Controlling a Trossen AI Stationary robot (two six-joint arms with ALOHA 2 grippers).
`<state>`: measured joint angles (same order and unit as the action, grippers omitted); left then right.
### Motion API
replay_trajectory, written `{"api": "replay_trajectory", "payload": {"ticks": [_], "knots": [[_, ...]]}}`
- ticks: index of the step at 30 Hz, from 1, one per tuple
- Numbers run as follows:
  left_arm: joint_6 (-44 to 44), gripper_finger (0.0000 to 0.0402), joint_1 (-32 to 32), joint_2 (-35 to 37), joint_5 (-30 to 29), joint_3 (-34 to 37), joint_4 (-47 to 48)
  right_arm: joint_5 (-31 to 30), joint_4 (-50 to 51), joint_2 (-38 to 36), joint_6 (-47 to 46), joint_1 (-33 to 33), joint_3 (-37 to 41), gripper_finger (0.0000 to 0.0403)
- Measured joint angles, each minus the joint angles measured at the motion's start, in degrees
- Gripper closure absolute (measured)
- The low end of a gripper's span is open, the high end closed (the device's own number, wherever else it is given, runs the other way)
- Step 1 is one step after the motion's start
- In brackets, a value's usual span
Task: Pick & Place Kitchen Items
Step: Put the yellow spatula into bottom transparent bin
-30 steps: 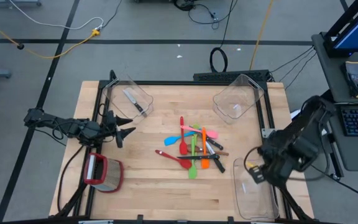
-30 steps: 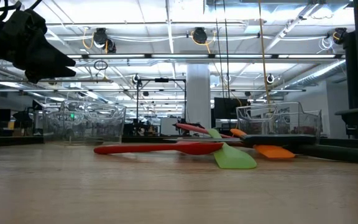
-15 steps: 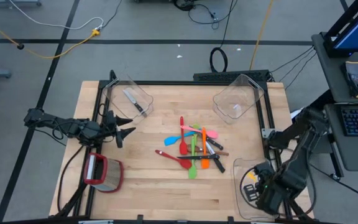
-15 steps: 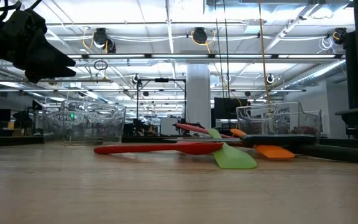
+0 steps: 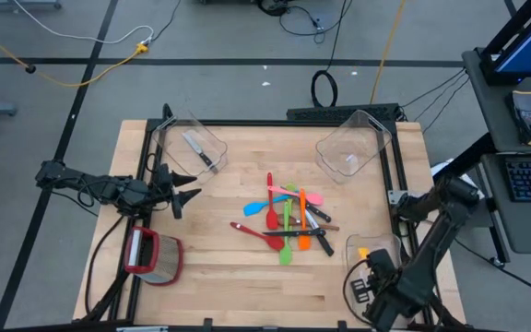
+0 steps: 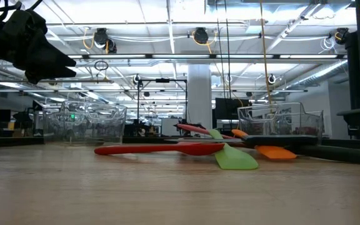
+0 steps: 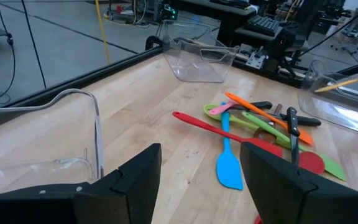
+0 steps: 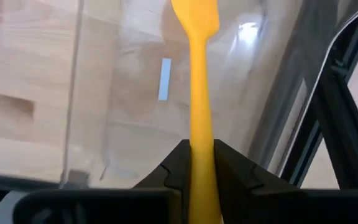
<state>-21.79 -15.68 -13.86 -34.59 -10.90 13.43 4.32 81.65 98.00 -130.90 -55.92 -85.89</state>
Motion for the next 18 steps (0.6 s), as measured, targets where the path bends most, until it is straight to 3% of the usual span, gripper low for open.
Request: {"api": "replay_trajectory", "payload": {"ticks": [18], "knots": [[-2.99,0.0179,0.0,0.0,0.0,0.0,-0.02,-2.84,1.46,11.4,0.01,-2.39,0.02,0.0356]]}}
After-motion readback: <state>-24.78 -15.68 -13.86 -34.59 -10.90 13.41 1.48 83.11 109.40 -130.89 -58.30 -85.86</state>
